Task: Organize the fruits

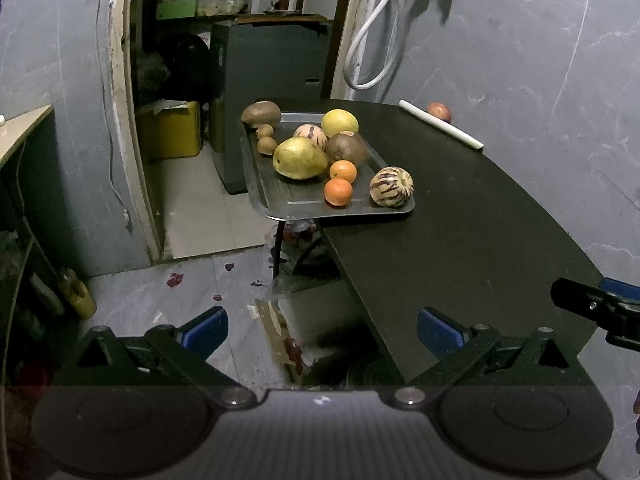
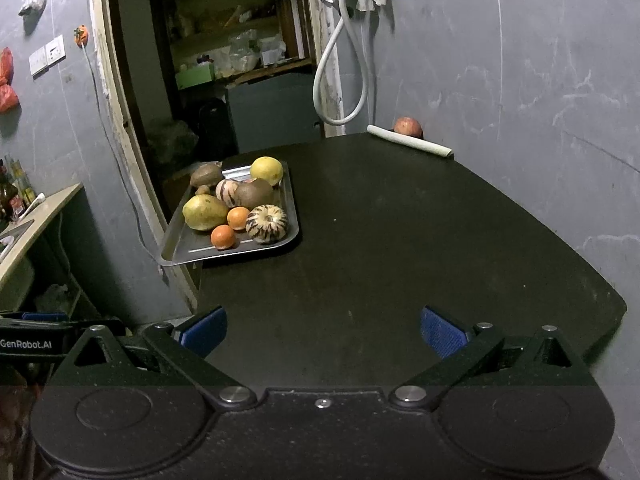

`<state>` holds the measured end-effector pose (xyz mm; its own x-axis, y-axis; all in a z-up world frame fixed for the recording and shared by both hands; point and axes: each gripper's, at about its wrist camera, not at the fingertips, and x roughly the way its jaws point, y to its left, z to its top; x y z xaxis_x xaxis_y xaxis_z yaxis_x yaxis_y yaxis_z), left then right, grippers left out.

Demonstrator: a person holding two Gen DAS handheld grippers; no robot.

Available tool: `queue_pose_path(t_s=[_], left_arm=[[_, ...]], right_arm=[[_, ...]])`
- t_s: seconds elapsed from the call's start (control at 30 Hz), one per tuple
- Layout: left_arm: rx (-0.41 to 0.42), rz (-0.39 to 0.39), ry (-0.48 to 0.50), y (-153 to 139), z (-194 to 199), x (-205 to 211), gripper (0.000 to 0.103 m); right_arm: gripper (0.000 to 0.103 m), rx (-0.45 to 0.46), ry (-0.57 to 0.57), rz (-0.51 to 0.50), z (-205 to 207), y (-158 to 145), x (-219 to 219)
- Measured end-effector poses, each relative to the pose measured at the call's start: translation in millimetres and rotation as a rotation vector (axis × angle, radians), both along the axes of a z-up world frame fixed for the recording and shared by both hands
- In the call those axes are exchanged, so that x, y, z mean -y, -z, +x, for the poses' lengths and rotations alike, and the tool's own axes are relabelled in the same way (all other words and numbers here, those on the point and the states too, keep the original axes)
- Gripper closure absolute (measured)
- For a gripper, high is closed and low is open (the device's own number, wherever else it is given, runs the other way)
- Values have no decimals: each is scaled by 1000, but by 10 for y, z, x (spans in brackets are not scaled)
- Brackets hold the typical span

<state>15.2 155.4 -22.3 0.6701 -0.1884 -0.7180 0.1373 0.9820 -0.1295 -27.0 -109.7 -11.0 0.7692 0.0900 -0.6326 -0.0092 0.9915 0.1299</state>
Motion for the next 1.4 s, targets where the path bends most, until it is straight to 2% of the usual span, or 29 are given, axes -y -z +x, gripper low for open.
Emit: queue_pose_path(t_s=[1.4], left_arm=[[-28, -6, 1, 70, -48, -20, 1]], right_arm=[[1, -34, -7, 6, -37, 56, -11]])
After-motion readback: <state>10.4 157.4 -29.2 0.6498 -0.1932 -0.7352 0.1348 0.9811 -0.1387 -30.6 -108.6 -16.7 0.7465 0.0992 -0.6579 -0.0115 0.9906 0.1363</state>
